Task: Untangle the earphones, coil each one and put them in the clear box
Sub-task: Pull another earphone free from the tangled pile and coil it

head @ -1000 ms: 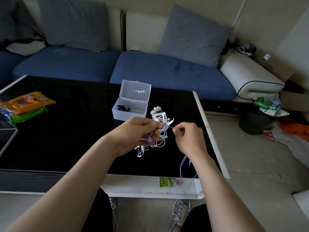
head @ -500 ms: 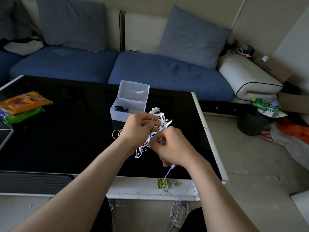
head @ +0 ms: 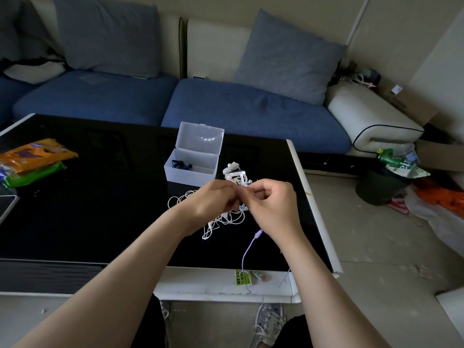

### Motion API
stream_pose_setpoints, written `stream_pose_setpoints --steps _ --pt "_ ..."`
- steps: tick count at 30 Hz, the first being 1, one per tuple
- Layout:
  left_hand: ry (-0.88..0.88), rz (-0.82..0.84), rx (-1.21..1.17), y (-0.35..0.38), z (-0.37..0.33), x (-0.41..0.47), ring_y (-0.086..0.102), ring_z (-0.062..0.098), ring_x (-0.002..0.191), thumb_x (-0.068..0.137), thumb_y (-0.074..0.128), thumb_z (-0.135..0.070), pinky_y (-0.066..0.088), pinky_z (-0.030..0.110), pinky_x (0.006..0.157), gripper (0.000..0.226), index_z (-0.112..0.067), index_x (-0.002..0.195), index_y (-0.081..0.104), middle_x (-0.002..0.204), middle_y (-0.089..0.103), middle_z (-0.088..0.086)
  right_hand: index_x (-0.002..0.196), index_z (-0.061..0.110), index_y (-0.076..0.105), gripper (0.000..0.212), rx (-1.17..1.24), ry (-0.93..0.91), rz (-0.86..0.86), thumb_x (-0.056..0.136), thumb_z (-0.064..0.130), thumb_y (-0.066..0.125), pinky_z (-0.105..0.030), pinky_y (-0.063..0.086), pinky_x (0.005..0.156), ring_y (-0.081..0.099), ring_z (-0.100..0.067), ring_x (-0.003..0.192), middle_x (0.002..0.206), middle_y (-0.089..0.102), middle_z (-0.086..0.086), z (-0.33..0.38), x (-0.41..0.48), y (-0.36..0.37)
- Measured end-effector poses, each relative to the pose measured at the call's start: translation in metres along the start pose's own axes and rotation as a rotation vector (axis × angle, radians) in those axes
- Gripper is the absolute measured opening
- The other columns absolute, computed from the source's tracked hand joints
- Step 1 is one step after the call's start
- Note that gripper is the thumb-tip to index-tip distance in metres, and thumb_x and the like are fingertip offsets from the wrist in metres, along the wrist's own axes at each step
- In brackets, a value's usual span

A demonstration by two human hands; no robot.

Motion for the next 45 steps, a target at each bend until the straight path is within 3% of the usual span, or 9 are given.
stream_pose_setpoints --steps 5,9,14,20,25,31,33,39,45 --pt "0.009 0.076 -0.025 0.004 0.000 -0.002 0.050 0.004 0.063 0.113 0.043 -0.014 0.042 0.010 0.063 0.034 0.005 0.103 0.069 0.078 0.057 0.007 0.100 0.026 0.076 0.008 0.019 -0.102 -0.103 0.093 0.022 0.079 -0.034 0.056 0.057 0.069 -0.016 0.059 0.071 0.070 0.004 -0.003 0.006 -0.008" --pt "0.024 0.115 -0.076 0.006 0.000 -0.002 0.045 0.008 0.065 0.114 0.044 -0.018 0.040 0.019 0.070 0.033 -0.002 0.107 0.072 0.072 0.055 0.000 0.107 0.021 0.079 0.016 0.047 -0.140 -0.049 0.101 0.012 0.068 -0.020 0.053 0.070 0.071 -0.009 0.079 0.085 0.074 0.008 -0.002 0.009 -0.006" --pt "0.049 0.155 -0.513 0.009 -0.011 -0.006 0.053 0.007 0.069 0.111 0.047 -0.014 0.047 0.015 0.068 0.023 -0.004 0.112 0.066 0.098 0.073 0.011 0.092 0.023 0.070 0.023 0.001 -0.009 -0.064 0.103 0.043 0.066 -0.031 0.050 0.062 0.064 -0.010 0.065 0.071 0.069 -0.002 -0.018 0.014 -0.009" --pt "0.038 -0.177 -0.415 -0.014 0.003 0.003 0.055 0.007 0.072 0.110 0.051 -0.012 0.044 0.015 0.066 0.019 -0.008 0.117 0.069 0.112 0.080 0.004 0.073 0.018 0.061 0.042 -0.108 0.258 0.382 0.108 0.033 0.044 -0.024 0.036 0.047 0.042 -0.018 0.041 0.054 0.048 -0.001 -0.037 -0.003 0.026" --pt "0.107 -0.378 -0.246 -0.040 0.005 0.001 0.061 0.006 0.071 0.106 0.056 -0.004 0.054 0.018 0.073 0.018 -0.011 0.115 0.070 0.106 0.081 -0.002 0.079 0.021 0.068 0.042 -0.329 0.045 0.582 0.110 0.037 0.045 -0.021 0.037 0.049 0.049 -0.005 0.046 0.053 0.056 0.009 -0.001 -0.026 0.048" --pt "0.102 -0.161 0.105 -0.030 0.009 0.002 0.075 0.012 0.100 0.107 0.050 0.001 0.059 0.029 0.094 0.029 -0.011 0.122 0.072 0.109 0.080 0.002 0.066 0.023 0.046 0.039 -0.255 -0.227 0.362 0.105 0.023 0.056 -0.025 0.028 0.049 0.041 -0.011 0.046 0.053 0.045 0.007 0.031 -0.026 0.040" --pt "0.091 -0.094 0.125 -0.025 0.009 0.002 0.069 0.014 0.086 0.106 0.050 0.001 0.054 0.032 0.086 0.029 -0.012 0.112 0.075 0.097 0.078 0.006 0.070 0.026 0.053 0.035 -0.265 -0.296 0.223 0.105 0.022 0.053 -0.024 0.029 0.049 0.044 -0.010 0.046 0.055 0.049 0.009 0.029 -0.019 0.026" --pt "0.021 0.080 -0.141 -0.012 0.005 -0.003 0.048 0.014 0.066 0.097 0.035 0.006 0.040 0.024 0.066 0.036 0.001 0.098 0.071 0.072 0.060 0.007 0.096 0.017 0.078 0.014 -0.188 -0.263 -0.084 0.103 0.019 0.066 -0.012 0.039 0.057 0.064 0.000 0.063 0.068 0.066 0.017 0.010 0.002 -0.012" --pt "-0.043 0.182 -0.537 0.000 -0.005 -0.006 0.055 0.011 0.070 0.100 0.037 0.001 0.043 0.021 0.067 0.038 0.001 0.109 0.073 0.085 0.064 0.007 0.100 0.027 0.080 0.023 -0.156 0.036 0.063 0.107 0.028 0.058 -0.021 0.045 0.062 0.063 -0.009 0.071 0.082 0.073 0.004 -0.022 0.011 -0.001"
Point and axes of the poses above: each hand's wrist, its own x-axis towards the middle knuckle, its own y-axis out of the palm, z = x × y, the point moved 7 cm from there along x, towards the middle knuckle
